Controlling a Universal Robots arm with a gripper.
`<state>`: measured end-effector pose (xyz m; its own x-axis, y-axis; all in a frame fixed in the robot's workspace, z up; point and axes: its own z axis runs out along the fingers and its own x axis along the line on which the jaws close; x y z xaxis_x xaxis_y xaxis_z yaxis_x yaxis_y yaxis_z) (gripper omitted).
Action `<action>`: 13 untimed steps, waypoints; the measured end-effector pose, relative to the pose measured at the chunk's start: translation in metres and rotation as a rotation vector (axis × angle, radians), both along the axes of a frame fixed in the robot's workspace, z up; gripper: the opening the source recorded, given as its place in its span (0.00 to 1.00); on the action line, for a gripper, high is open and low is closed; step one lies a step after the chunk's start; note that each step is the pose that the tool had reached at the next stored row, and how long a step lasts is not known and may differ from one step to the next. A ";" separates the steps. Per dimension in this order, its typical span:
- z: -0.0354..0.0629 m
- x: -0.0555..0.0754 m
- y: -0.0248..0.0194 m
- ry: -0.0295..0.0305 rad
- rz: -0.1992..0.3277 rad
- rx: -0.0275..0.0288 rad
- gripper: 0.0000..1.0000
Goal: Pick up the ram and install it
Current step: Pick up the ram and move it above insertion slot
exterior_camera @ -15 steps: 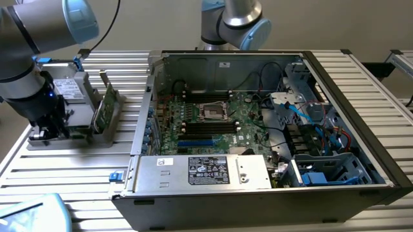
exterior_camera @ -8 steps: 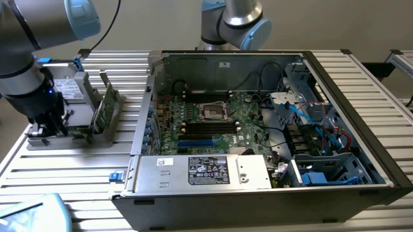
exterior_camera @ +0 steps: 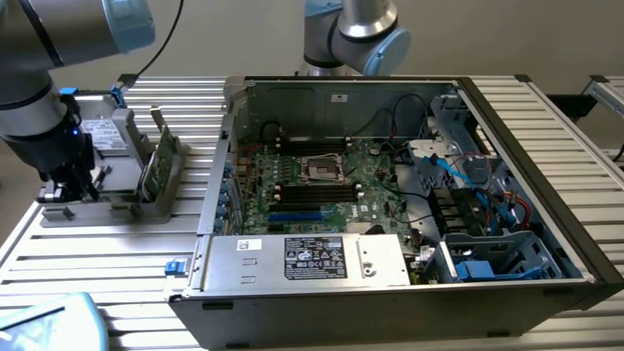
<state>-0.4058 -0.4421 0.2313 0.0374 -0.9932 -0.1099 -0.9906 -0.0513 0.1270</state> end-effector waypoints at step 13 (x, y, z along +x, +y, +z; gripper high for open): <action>0.0529 0.014 -0.0003 0.0321 0.000 -0.0002 0.13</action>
<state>-0.3917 -0.4424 0.2843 0.0337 -0.9933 -0.1108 -0.9860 -0.0512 0.1588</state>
